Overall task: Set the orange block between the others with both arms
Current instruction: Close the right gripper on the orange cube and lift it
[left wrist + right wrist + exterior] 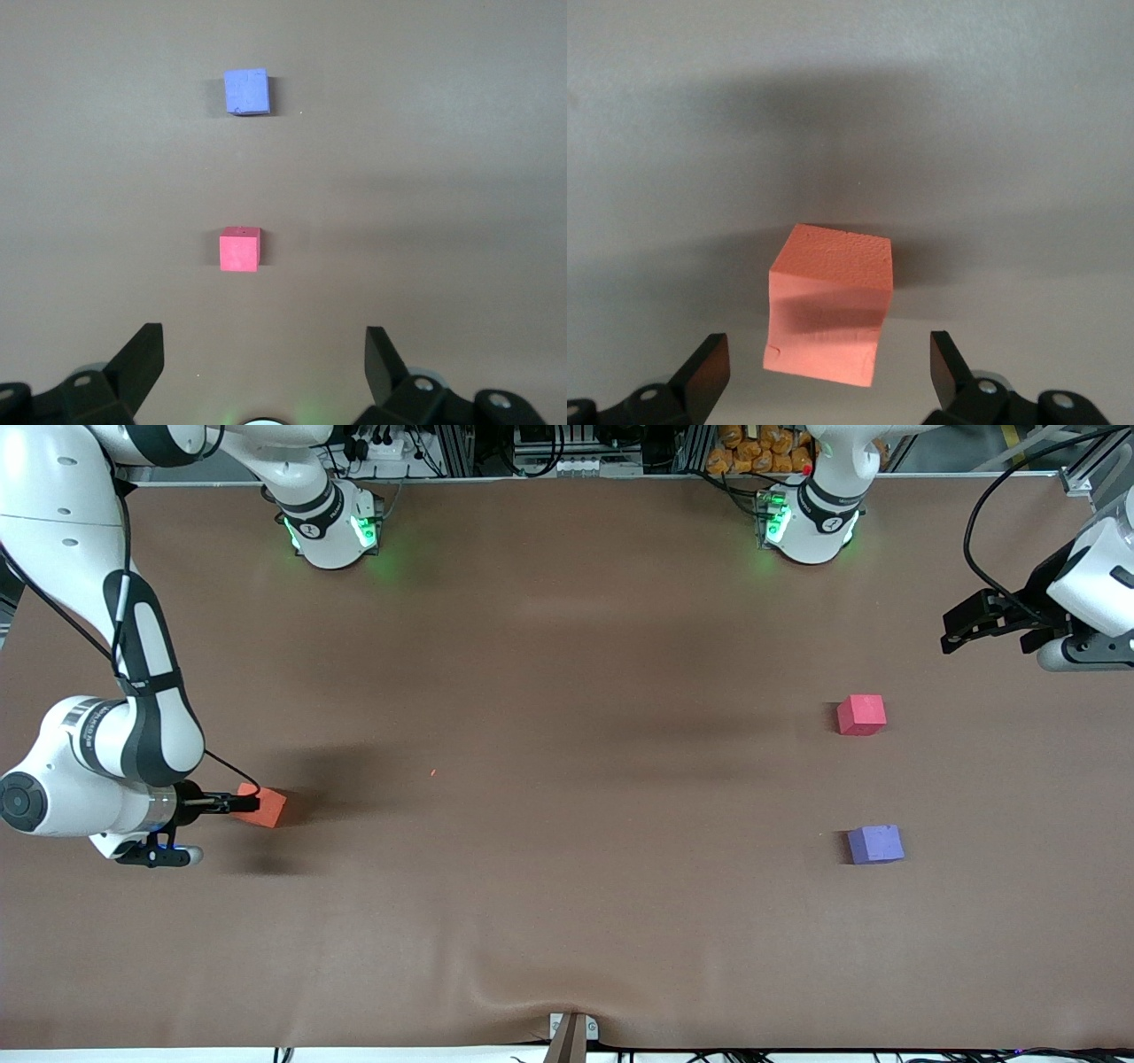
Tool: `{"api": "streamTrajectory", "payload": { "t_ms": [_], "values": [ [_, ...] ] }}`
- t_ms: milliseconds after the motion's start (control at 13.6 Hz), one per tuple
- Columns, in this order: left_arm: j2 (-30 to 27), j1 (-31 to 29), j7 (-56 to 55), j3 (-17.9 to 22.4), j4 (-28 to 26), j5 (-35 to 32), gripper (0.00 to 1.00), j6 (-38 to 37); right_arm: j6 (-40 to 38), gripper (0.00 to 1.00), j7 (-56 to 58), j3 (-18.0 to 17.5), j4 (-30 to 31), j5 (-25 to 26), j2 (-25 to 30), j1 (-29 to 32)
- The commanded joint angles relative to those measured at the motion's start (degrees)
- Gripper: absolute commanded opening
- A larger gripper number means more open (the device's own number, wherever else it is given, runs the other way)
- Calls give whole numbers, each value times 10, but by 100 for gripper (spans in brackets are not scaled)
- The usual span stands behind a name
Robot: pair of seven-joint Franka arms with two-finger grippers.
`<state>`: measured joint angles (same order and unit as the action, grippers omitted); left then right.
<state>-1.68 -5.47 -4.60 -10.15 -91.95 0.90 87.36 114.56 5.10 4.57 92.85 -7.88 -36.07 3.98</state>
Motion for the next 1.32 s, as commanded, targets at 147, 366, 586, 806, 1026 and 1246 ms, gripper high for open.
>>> {"api": "streamTrajectory", "payload": {
  "t_ms": [147,366,586,806,1026,1246],
  "values": [
    [-7,-4,11,-1,10,-11,100,-28,7,100,-55,-7,-3,-10,-11,6],
    [-5,-18,19,2,10,-11,100,-33,26,100,-62,-7,1,-11,-24,4],
    [-3,-18,20,0,10,-10,100,-33,41,100,-62,-7,16,-11,-30,2],
    [-4,-19,22,0,11,-3,100,-32,35,55,-75,-7,18,-10,-27,-1],
    [-4,-19,22,1,12,-4,100,-32,30,41,-77,-7,-6,-10,-21,-8],
    [-3,-16,21,0,12,-4,100,-28,-14,41,-102,-8,-59,-11,3,-47]
  ]
}}
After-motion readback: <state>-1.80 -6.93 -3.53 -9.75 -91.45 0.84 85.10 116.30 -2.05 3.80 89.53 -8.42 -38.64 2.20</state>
